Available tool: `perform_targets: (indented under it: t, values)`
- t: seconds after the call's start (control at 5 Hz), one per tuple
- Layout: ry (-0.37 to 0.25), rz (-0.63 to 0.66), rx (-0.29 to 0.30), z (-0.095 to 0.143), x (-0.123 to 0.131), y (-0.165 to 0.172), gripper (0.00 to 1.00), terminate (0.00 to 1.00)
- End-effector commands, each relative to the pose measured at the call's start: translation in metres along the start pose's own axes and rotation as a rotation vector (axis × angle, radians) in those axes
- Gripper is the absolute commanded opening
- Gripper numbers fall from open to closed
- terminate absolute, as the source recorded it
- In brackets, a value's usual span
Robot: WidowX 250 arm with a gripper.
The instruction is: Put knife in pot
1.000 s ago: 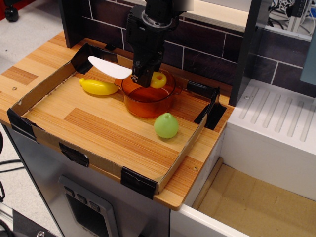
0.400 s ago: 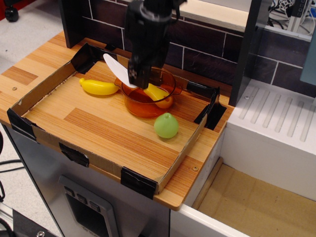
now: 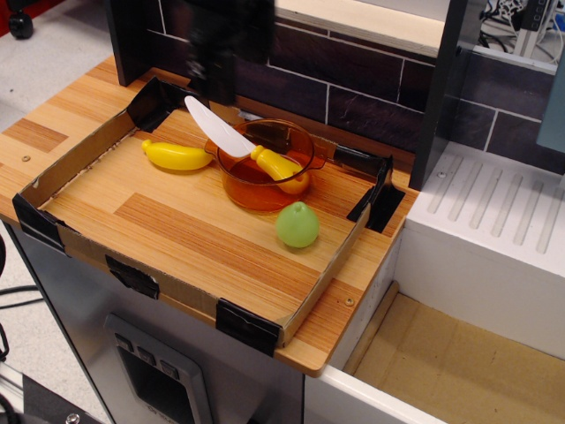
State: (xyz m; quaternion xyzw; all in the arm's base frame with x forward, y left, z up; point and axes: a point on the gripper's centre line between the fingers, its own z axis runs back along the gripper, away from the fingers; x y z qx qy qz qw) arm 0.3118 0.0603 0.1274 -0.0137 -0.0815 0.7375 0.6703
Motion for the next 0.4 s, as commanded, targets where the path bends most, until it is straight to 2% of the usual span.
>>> perform_targets:
  t: [0.0,0.2]
  values:
    - [-0.001,-0.002,-0.069,0.0199,0.0056,-0.0138,1.00,0.00]
    - [-0.001,-0.002,-0.069,0.0199,0.0056,-0.0138,1.00,1.00]
